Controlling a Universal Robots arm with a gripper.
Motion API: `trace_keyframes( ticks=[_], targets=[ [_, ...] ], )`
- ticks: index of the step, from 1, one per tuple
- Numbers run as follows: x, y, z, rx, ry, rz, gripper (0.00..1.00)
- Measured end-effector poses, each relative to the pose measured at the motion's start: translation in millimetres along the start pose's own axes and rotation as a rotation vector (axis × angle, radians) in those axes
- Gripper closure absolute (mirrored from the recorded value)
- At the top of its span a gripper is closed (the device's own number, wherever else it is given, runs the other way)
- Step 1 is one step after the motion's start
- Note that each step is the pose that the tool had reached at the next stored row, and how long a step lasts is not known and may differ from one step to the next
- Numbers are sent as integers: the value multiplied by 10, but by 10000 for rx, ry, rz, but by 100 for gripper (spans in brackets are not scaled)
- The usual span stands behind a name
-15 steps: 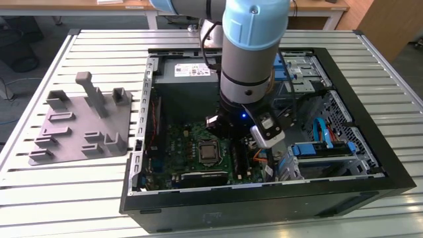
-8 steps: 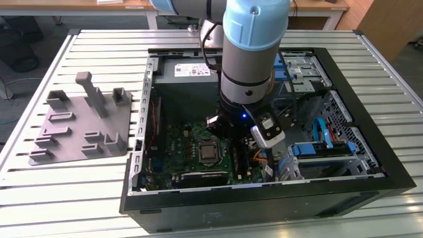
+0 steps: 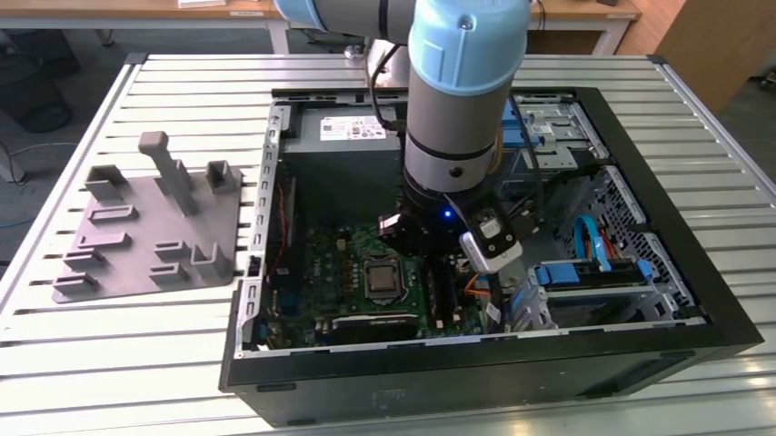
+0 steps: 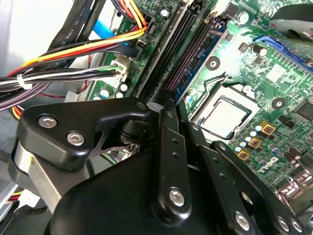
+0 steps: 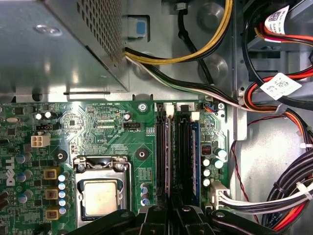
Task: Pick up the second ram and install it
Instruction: 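Insert the second ram into the second slot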
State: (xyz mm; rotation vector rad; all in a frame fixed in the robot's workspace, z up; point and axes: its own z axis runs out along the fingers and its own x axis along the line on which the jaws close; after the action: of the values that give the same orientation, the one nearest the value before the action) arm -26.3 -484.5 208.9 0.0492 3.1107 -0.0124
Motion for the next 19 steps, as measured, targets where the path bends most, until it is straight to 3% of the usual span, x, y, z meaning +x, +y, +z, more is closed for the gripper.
trace_keyframes(
  ticks=[14,19],
  targets=[
    [-5,-17,-38,6,-11,150,86],
    [-6,-26,-34,84,-13,212,86]
  ],
)
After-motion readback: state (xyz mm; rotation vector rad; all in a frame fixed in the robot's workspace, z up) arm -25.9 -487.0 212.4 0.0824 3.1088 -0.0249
